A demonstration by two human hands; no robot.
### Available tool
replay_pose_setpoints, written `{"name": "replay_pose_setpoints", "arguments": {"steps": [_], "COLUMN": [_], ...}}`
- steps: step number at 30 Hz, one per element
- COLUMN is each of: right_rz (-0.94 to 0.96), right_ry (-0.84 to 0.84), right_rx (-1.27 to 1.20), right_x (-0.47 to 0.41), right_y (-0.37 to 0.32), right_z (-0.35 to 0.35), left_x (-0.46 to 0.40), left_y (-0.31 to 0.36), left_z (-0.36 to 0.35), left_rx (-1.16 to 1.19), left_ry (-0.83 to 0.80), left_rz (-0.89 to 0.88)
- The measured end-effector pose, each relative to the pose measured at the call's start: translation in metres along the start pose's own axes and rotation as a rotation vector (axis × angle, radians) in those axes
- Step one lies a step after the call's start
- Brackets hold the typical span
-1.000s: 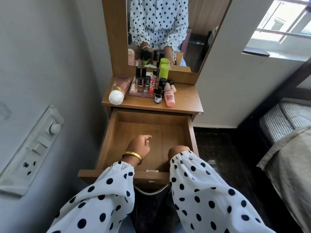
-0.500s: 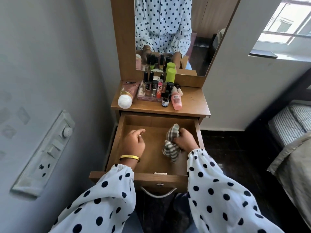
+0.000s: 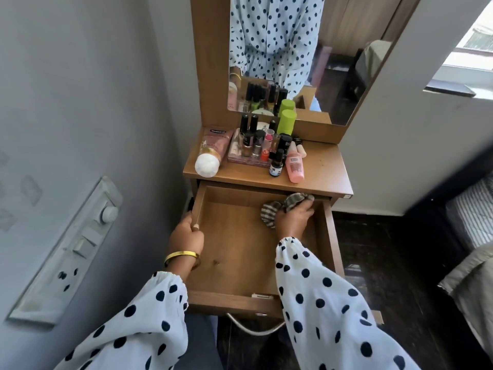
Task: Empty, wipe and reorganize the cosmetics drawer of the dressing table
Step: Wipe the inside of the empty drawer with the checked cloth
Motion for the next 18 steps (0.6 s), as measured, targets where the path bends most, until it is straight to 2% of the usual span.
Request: {"name": "replay_pose_setpoints", "arguments": {"steps": [3,7,9,14,18], "right_rz": [0.18,0.358,0.411,0.482,0.37], "right_ry": [-0.193,-0.614,-0.716,-0.896,-1.14], "right_rx": [0.172,0.38,0.509,0.78,0.805], "right_x": [0.016,0.045,0.051,0.034,0.055], "right_y": [0.0,-0.004,-0.005,-0.02,-0.018], "right_z": [-0.022,-0.07,-0.089,-0.087,-0.067], "left_x": [-0.002,-0.005,-0.005,-0.005,-0.01], "left_y": [-0.001,-0.002,-0.003,-0.004,-0.006], "left_z": [0.001,0.002,0.001,0.003,0.001], "left_rx": [0.065,0.07,0.09,0.122,0.147], "left_ry": [-0.014,-0.011,-0.004,0.006,-0.002], "left_rz": [0.027,0.036,0.04,0.054,0.041]}}
Point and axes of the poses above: each hand's wrist, its own x-axis away from the middle knuckle, its own z-axis out of the back of the hand, y = z × x, the point moved 1 cm from there along -x, towards the middle knuckle, and after that the axes turned 12 degrees about -x, right-handed, at the moved point
